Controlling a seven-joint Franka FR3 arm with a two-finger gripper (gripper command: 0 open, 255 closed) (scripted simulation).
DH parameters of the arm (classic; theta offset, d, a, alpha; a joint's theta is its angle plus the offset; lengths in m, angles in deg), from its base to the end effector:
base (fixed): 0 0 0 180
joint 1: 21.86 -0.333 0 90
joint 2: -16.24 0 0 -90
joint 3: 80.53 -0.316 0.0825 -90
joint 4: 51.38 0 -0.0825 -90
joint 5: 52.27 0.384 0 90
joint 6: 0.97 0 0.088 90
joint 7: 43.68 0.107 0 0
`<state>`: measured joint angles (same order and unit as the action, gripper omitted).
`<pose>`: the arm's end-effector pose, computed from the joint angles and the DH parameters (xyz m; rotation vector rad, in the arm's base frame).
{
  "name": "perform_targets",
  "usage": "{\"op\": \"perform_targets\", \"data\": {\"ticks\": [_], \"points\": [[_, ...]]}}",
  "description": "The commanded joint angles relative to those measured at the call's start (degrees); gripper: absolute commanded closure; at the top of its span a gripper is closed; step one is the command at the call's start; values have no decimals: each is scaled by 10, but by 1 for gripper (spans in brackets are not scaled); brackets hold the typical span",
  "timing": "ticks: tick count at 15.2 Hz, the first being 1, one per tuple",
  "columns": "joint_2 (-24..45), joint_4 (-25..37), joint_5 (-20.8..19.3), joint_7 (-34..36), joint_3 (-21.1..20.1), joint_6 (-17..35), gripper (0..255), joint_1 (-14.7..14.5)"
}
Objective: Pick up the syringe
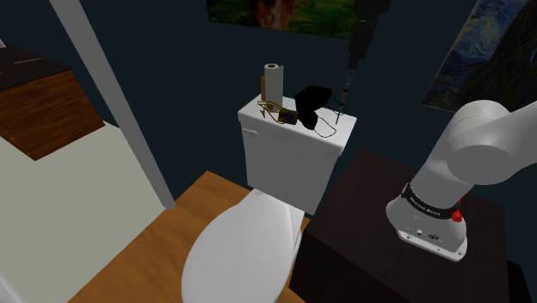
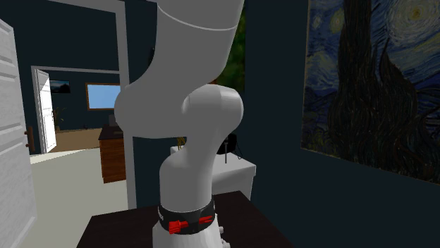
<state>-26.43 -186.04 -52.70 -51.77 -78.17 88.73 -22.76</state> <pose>0.3167 -0.0123 0.5797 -3.1112 -0.1983 0.0603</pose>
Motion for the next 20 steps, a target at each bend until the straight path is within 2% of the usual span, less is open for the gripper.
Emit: {"op": "perform_targets", "data": {"ticks": [1, 11, 20], "points": [[0, 0, 0, 0, 0, 0, 0, 0], [137, 35, -80, -108, 90, 63, 0, 38], [296, 119, -119, -199, 162, 115, 0, 66]]}}
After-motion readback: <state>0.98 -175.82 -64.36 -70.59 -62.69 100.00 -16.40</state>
